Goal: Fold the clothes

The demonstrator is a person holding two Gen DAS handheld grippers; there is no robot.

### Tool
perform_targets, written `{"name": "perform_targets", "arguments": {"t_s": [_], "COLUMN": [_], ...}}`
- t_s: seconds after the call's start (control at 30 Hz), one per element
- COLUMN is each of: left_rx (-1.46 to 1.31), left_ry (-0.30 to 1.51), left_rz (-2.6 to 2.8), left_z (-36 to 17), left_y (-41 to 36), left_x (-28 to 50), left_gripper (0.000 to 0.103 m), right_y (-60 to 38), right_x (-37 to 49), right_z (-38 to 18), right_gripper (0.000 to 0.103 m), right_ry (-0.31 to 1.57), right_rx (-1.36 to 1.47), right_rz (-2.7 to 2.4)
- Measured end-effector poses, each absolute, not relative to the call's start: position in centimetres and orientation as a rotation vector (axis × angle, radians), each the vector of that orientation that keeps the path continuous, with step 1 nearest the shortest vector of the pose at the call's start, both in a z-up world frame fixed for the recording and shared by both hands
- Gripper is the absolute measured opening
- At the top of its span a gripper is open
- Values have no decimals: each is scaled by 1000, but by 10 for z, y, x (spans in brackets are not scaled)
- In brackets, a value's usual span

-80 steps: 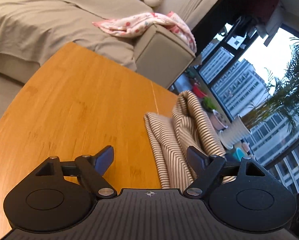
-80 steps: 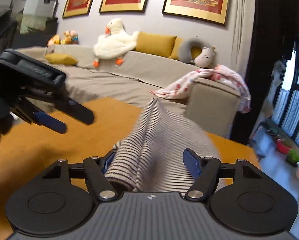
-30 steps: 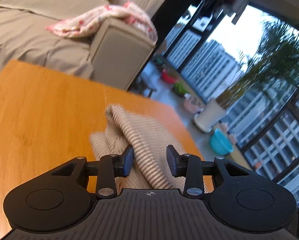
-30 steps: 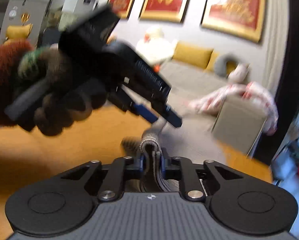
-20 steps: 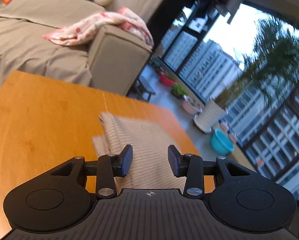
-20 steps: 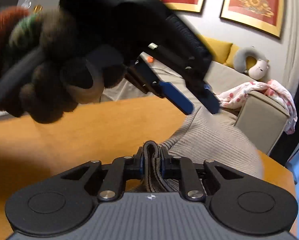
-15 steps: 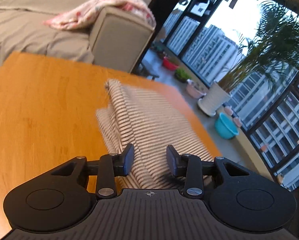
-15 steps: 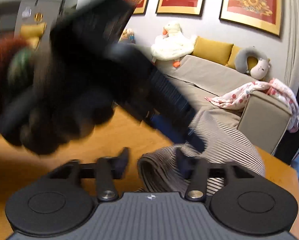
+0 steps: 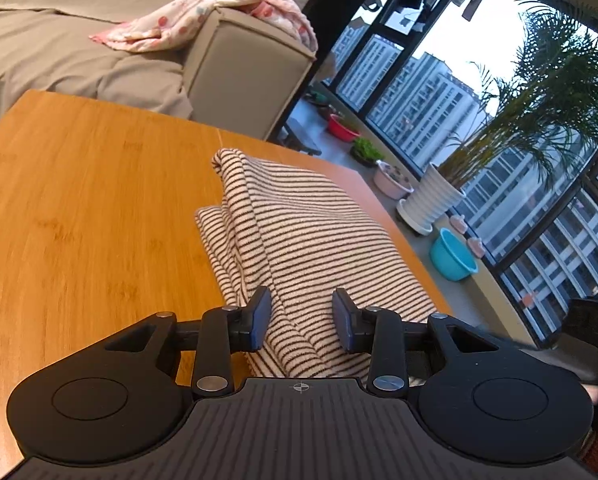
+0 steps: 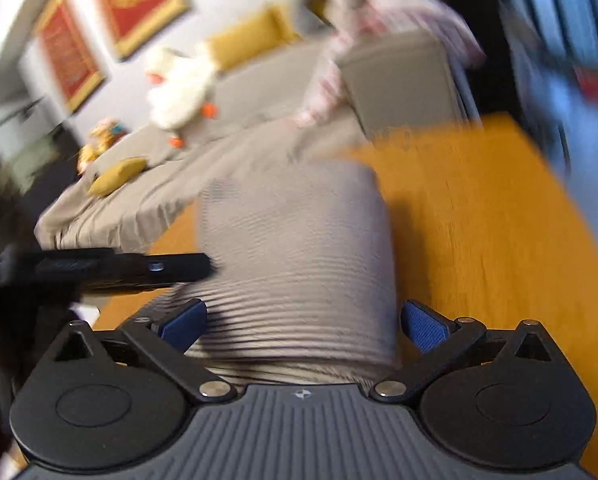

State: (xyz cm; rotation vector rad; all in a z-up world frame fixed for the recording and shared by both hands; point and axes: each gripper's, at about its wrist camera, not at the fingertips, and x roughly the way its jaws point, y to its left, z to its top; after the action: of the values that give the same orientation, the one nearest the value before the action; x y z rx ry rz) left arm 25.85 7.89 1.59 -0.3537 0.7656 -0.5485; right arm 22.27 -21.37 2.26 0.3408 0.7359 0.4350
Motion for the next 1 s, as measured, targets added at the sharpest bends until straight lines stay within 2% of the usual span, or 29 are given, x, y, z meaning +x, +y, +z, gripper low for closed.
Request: {"name": "perform_targets", "arguments": {"t_s": [0.3, 0.67, 1.0], "left_rx": [-361, -371, -375], "left_ry": [766, 769, 770], "left_rz": [-549, -544, -542], "left_z": [16, 14, 13], "left_y": [79, 80, 80], "left_x": [258, 257, 257], "left_gripper": [38, 38, 38], "right_y": [-205, -177, -168], "right_x": [225, 227, 212], "right_z": [13, 20, 18], "right_gripper": [103, 103, 103], "right_ry": [745, 797, 712], "right_rx": [375, 95, -22], "right_rz": [441, 448, 416]}}
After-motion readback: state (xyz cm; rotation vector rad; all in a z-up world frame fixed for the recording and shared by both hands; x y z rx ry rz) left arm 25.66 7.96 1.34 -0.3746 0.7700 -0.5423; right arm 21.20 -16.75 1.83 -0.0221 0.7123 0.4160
